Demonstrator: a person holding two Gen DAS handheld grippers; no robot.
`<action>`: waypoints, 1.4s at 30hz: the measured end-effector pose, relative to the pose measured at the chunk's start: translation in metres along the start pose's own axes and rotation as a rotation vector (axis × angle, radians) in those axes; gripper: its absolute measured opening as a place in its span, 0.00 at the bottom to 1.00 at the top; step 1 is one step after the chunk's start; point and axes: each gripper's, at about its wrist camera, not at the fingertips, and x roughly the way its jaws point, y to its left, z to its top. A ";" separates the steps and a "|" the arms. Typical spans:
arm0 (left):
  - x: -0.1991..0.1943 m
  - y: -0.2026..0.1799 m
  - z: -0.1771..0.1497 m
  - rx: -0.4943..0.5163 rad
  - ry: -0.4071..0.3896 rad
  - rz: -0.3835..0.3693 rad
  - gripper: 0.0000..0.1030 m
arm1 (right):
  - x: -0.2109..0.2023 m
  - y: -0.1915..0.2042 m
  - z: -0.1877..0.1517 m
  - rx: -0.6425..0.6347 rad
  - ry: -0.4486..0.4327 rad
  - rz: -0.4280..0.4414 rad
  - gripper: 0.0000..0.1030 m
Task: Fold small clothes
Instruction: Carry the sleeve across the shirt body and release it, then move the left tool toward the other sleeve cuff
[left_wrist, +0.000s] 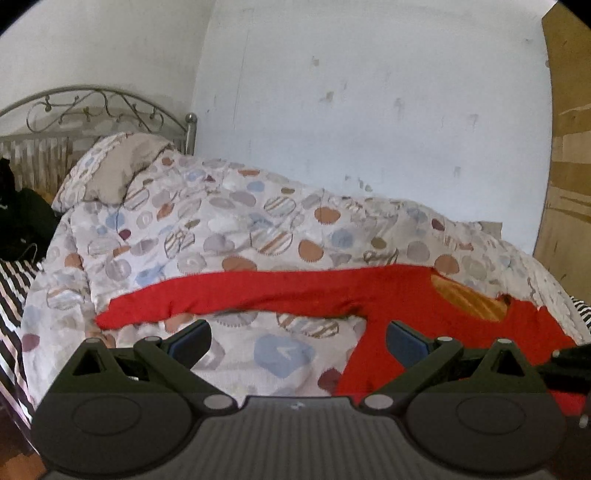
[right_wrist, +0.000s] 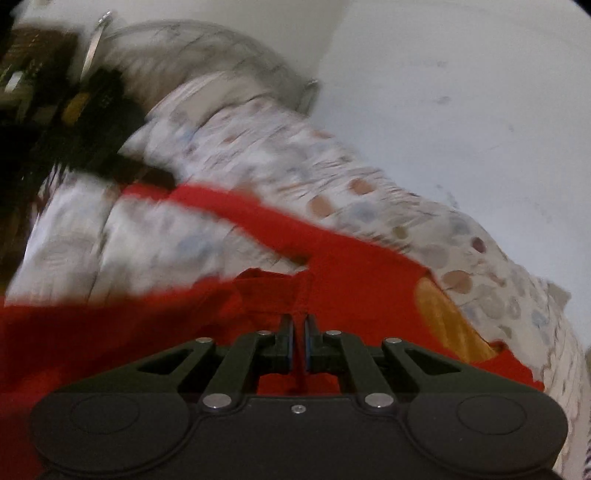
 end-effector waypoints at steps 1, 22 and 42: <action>0.001 0.000 -0.002 -0.002 0.007 -0.001 1.00 | -0.002 0.001 -0.005 -0.025 0.004 0.007 0.09; 0.070 -0.059 -0.064 0.154 0.230 -0.114 1.00 | -0.042 -0.121 -0.103 0.152 0.249 -0.454 0.49; 0.081 -0.034 -0.084 0.028 0.282 -0.158 1.00 | -0.005 -0.210 -0.149 0.509 0.261 -0.527 0.03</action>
